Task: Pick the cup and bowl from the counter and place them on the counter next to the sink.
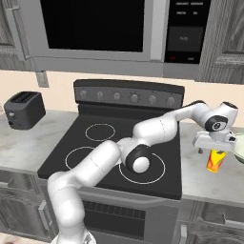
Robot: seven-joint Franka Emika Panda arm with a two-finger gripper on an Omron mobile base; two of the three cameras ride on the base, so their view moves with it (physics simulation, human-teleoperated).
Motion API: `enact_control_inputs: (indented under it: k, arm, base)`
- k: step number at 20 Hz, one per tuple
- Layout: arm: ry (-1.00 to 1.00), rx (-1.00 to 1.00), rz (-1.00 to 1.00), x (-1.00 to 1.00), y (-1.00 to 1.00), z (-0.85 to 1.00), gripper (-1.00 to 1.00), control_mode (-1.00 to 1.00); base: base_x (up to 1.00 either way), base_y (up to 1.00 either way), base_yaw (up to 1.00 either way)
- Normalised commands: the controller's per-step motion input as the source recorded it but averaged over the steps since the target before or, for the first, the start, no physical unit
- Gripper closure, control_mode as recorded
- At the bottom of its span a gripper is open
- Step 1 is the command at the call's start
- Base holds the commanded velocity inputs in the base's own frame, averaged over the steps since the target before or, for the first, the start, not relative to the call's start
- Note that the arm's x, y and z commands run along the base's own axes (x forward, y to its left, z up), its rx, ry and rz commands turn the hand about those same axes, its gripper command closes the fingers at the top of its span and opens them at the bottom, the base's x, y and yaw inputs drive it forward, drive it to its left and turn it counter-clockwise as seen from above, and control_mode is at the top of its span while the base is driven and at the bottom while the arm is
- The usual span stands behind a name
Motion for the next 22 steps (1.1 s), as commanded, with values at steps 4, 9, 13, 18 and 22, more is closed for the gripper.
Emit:
enact_control_inputs:
  k: [4, 9, 13, 18, 22]
  arm:
    - [0.00, 0.00, 0.00, 0.00, 0.00, 0.00, -1.00, -1.00]
    - [0.00, 0.00, 0.00, 0.00, 0.00, 0.00, -1.00, -1.00]
    - [0.00, 0.00, 0.00, 0.00, 0.01, 0.00, 1.00, -1.00]
    - [0.00, 0.00, 0.00, 0.00, 0.02, 0.00, 1.00, -1.00]
    - [0.00, 0.00, 0.00, 0.00, 0.00, 0.00, 1.00, -1.00]
  base:
    - [0.00, 0.00, 0.00]
    - [0.00, 0.00, 0.00]
    - [0.00, 0.00, 0.00]
    - [0.00, 0.00, 0.00]
    - [0.00, 0.00, 0.00]
